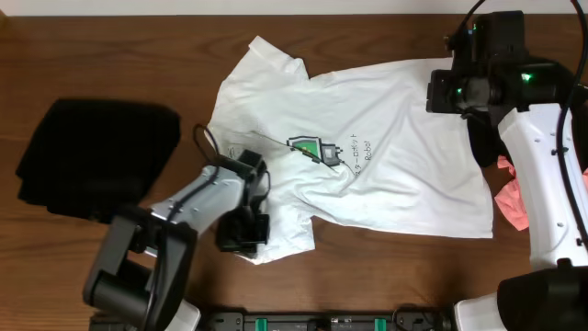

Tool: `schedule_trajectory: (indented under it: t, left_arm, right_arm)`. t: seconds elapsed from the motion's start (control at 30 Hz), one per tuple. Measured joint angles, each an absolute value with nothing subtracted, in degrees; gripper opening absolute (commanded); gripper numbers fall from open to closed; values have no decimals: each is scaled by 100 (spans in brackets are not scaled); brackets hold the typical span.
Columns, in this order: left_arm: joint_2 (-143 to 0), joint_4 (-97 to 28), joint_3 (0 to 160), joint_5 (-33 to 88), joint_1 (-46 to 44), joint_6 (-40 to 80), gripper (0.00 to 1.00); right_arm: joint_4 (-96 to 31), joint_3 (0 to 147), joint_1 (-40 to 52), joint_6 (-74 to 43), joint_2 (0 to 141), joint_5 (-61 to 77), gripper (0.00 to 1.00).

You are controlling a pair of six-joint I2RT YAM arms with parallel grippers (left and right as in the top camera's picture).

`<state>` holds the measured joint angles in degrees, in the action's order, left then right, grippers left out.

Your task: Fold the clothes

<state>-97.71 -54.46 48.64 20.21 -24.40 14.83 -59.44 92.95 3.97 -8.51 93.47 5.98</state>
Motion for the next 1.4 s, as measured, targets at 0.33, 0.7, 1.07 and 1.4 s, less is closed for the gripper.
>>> schedule_trajectory:
  t: [0.33, 0.7, 1.07, 1.4]
  left_arm:
    - [-8552, -4259, 4829, 1234, -3242, 1505, 6]
    - [-8777, -2561, 4272, 211, -3284, 1068, 6]
    - [-9078, -3439, 4364, 655, -3280, 1033, 6]
    - [-9166, -3968, 4353, 1778, -3280, 1192, 6]
  right_arm:
    - [-6366, 9295, 397, -808, 9347, 714, 1]
    - [-6646, 9292, 397, -742, 9347, 797, 1]
    - [-6670, 9292, 397, -670, 9347, 805, 1]
    - [-6670, 9292, 397, -646, 9347, 810, 1]
